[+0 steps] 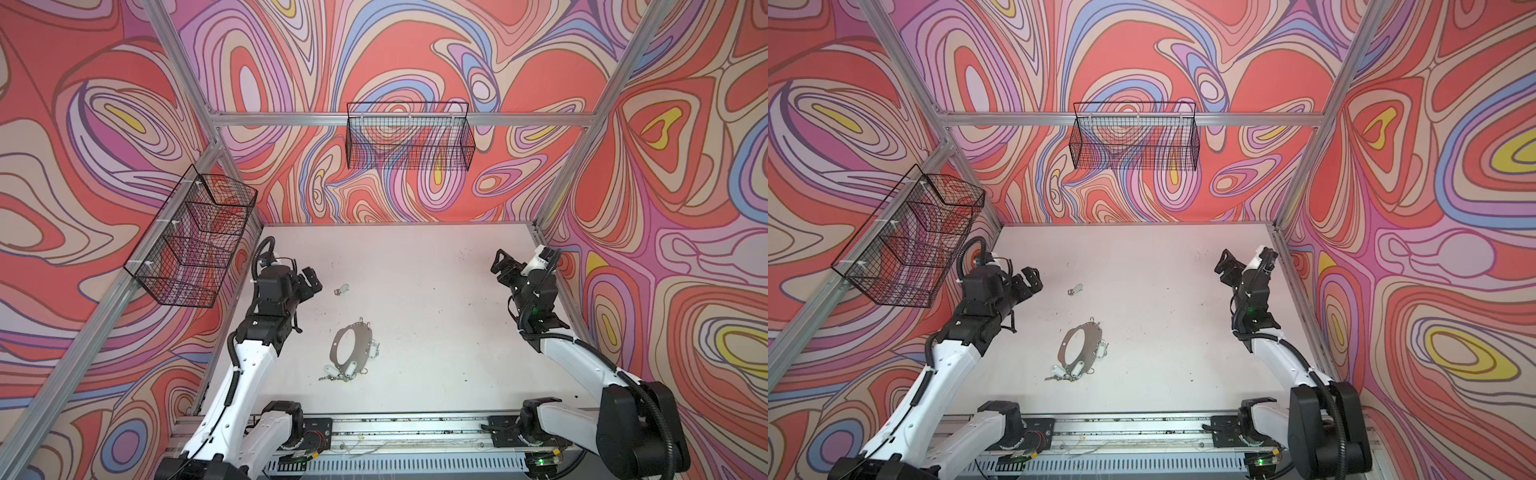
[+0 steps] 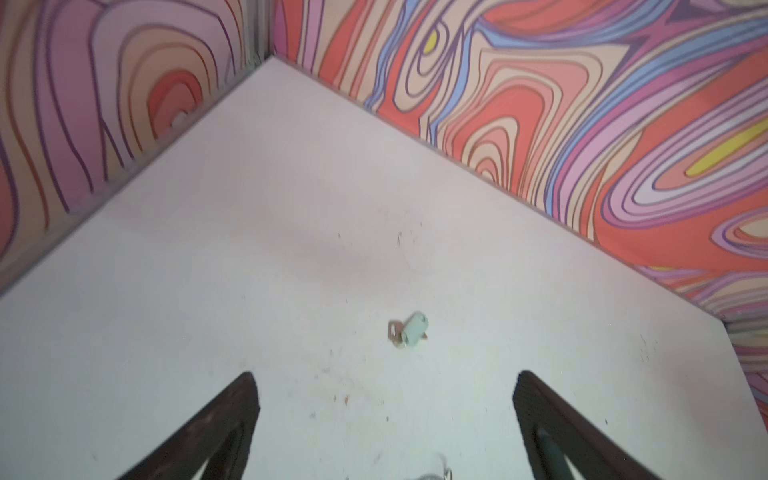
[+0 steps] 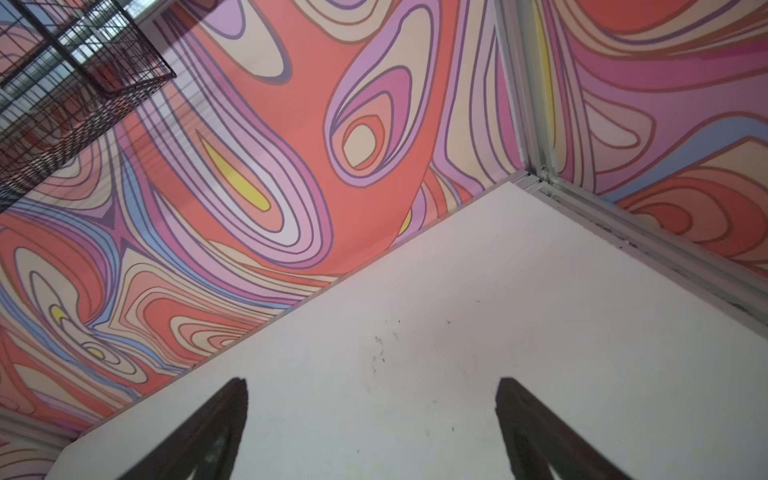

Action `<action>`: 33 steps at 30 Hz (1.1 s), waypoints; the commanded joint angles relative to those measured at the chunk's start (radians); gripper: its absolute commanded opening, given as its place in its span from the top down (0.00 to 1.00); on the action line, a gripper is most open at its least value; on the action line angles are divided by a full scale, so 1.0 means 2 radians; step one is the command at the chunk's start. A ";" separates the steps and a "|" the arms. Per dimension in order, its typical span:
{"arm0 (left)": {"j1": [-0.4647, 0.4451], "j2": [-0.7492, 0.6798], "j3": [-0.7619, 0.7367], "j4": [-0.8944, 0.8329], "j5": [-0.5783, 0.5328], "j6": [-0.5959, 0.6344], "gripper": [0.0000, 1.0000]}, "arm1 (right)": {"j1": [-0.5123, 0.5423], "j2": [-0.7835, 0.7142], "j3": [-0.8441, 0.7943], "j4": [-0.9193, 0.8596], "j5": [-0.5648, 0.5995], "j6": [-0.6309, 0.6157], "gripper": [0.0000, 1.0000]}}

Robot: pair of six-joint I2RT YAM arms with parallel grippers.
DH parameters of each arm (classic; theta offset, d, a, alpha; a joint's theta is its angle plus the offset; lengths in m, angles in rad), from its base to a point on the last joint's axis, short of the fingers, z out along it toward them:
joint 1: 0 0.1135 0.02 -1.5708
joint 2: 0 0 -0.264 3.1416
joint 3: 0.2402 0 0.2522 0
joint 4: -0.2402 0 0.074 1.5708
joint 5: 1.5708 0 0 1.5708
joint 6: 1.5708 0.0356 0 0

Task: Put the keys on the keyring
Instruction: 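Lower the left gripper to the silver plate edge while the right arm rises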

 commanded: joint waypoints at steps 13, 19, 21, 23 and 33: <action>-0.259 0.109 -0.005 -0.110 -0.049 -0.076 0.42 | 0.005 -0.059 -0.024 -0.041 -0.179 0.009 0.02; -0.295 0.205 0.026 -0.100 -0.039 -0.065 0.55 | 0.019 -0.056 -0.029 -0.046 -0.174 0.002 0.02; -0.296 0.234 0.037 -0.097 -0.037 -0.059 0.61 | 0.024 -0.052 -0.029 -0.044 -0.174 0.001 0.02; -0.296 0.263 0.051 -0.096 -0.029 -0.050 0.65 | 0.032 -0.045 -0.027 -0.043 -0.173 -0.003 0.02; -0.295 0.360 0.111 -0.119 -0.068 -0.023 0.70 | 0.078 -0.019 -0.019 -0.043 -0.144 -0.021 0.02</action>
